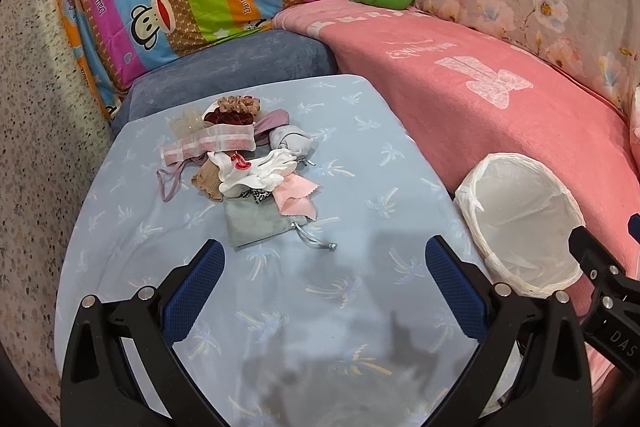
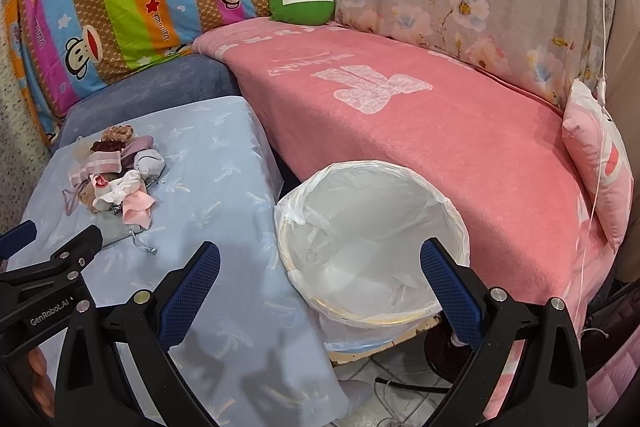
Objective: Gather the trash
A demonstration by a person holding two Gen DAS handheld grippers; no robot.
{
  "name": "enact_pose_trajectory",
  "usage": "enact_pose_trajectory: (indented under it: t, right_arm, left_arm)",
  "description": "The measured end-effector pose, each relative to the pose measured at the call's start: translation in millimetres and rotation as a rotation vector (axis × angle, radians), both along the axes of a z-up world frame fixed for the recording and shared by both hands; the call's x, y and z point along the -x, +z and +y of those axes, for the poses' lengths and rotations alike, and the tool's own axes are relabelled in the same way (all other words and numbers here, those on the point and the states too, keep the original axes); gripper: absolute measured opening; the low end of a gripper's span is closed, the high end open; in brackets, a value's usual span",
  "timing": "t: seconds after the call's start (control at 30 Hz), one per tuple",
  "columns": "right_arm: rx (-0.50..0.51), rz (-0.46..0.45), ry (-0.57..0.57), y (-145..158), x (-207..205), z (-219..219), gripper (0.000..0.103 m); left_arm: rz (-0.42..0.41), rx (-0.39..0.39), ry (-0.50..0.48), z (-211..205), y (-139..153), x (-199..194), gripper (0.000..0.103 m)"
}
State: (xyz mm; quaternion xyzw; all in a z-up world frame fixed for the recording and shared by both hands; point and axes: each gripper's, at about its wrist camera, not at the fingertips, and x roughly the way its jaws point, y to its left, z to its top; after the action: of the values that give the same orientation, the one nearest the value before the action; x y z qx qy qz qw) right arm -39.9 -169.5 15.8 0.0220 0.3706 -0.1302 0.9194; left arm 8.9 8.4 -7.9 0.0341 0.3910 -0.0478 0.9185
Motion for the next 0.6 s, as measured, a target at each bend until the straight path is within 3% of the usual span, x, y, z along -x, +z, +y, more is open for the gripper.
enact_pose_trajectory:
  t: [0.17,0.6]
  right_arm:
    - [-0.003,-0.003,0.005,-4.3,-9.8,11.9,0.097]
    - [-0.011,0.022,0.026,-26.8,-47.7,45.8,0.097]
  left_arm:
    - [-0.009,0.004,-0.006,12.2,-6.5,-7.2,0.096]
    - [0.05,0.103,0.024,71.0,-48.3,-46.1,0.096]
